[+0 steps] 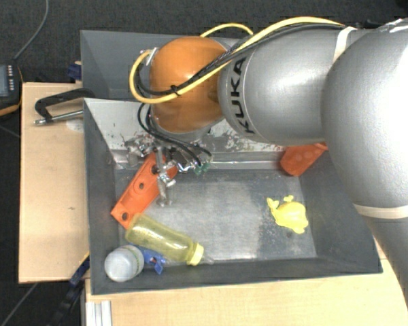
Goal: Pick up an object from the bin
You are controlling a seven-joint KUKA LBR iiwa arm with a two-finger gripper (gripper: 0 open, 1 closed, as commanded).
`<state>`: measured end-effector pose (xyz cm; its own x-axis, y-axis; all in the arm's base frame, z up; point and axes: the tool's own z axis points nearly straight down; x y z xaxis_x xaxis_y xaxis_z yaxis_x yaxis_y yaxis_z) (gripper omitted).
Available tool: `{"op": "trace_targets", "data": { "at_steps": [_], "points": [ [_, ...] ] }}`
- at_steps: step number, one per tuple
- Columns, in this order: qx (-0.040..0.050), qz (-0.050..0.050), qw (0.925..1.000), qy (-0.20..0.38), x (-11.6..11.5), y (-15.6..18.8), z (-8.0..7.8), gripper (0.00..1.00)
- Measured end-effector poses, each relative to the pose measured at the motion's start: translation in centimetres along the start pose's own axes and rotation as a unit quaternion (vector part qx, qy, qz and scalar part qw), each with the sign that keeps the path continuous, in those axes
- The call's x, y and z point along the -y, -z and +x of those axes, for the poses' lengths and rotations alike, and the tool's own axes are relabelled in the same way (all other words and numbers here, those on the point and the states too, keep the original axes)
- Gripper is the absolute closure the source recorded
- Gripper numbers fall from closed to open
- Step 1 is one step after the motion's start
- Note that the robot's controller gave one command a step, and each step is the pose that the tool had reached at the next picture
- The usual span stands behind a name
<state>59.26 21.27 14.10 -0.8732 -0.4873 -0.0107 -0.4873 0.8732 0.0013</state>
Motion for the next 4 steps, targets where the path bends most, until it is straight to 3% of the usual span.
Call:
{"op": "trace_targets", "data": {
  "at_steps": [1,2,4],
  "points": [
    [0.0002,0.000,0.9892,0.147,0.4,-5.1,0.7,0.00],
    [0.0028,-0.001,0.9800,0.199,-1.2,-7.0,-0.2,1.00],
    [0.0022,-0.001,0.9801,0.199,-1.2,-6.7,-0.1,1.00]
  ]
}}
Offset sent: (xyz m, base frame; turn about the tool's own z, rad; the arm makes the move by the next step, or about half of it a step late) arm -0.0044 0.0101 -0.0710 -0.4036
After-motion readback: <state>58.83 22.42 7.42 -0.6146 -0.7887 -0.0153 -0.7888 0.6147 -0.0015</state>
